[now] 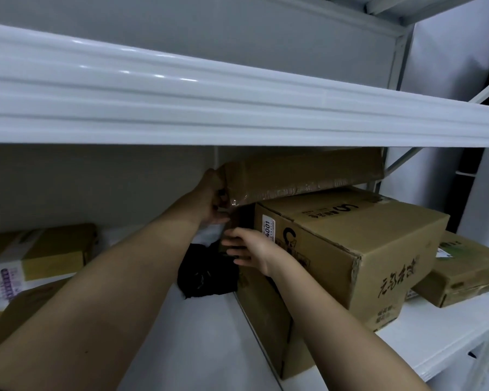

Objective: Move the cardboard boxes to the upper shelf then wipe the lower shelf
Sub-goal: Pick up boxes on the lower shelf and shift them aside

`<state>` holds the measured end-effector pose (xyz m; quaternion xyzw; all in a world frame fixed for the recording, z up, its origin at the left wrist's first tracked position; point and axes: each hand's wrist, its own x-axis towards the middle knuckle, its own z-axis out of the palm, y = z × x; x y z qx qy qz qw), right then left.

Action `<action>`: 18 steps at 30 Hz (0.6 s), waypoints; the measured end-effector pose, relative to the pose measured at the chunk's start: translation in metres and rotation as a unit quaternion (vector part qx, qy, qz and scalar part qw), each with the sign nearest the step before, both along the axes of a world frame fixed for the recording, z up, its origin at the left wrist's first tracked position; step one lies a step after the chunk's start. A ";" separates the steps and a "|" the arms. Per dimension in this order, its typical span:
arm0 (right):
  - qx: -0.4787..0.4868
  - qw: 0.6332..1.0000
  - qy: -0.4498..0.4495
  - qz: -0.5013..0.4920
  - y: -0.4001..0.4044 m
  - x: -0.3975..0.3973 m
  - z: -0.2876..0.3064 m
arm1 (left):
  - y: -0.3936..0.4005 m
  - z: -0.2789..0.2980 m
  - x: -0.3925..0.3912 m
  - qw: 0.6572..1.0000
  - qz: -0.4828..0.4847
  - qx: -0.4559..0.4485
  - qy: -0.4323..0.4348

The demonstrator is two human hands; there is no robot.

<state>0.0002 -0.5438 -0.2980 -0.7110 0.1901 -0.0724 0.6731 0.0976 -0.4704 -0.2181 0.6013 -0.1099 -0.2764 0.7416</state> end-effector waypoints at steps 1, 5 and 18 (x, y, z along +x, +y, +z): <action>0.004 1.000 0.000 -0.003 0.002 0.000 0.001 | 0.004 -0.003 0.000 1.000 0.012 -0.006 -0.008; 0.010 1.000 0.004 -0.010 0.016 0.009 -0.002 | 0.028 -0.018 0.009 0.999 0.027 0.038 -0.020; -0.437 0.890 0.131 0.028 0.040 0.073 -0.080 | 0.103 -0.085 0.027 0.987 0.084 0.116 0.068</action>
